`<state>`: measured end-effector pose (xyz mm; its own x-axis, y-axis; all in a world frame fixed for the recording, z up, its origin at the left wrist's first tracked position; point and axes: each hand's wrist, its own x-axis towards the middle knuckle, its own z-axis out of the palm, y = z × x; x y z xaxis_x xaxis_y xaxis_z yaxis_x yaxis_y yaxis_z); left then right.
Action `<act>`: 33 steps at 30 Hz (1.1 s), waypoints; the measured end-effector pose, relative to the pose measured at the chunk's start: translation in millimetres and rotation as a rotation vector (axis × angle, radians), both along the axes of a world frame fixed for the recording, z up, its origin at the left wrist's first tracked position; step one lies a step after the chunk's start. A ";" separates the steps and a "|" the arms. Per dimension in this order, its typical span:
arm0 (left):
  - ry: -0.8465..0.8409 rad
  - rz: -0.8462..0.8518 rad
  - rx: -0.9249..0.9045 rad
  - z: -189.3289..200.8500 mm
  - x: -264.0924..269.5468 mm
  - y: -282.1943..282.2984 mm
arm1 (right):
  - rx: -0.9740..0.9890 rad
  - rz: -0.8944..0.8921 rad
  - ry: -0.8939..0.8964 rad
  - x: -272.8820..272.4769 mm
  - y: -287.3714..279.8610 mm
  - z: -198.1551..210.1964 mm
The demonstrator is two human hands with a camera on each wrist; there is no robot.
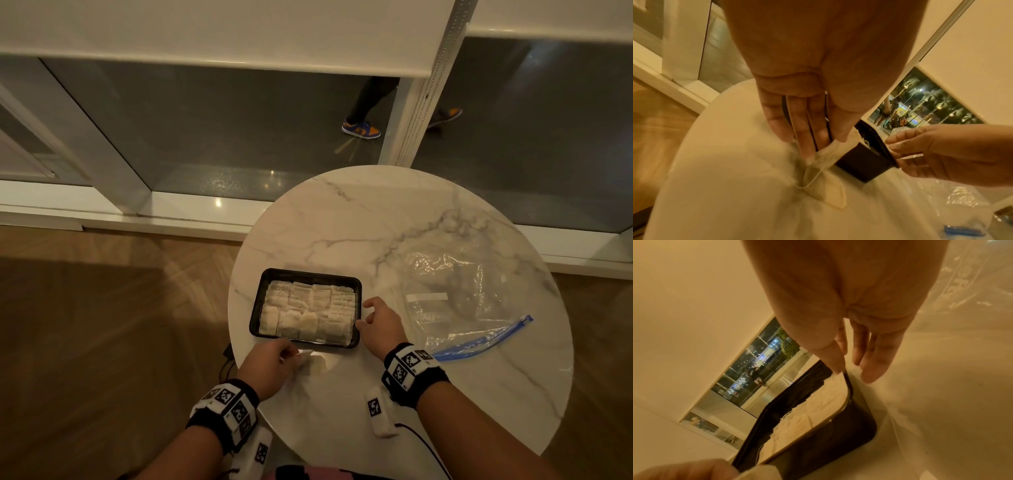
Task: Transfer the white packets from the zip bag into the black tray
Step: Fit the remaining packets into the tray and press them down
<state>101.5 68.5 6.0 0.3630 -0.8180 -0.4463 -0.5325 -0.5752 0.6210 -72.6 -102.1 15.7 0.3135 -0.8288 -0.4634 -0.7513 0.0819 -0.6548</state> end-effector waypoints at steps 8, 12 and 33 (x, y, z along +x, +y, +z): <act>0.314 0.051 -0.167 46.0 3.0 -7.7 | 0.103 0.342 -0.326 1.7 20.4 43.1; 0.400 0.037 -0.221 55.7 -0.3 -17.3 | 0.152 0.475 -0.380 11.3 32.5 40.9; -0.464 -0.424 -0.009 -18.9 -2.8 -25.0 | -0.055 0.365 0.077 39.6 14.2 -5.7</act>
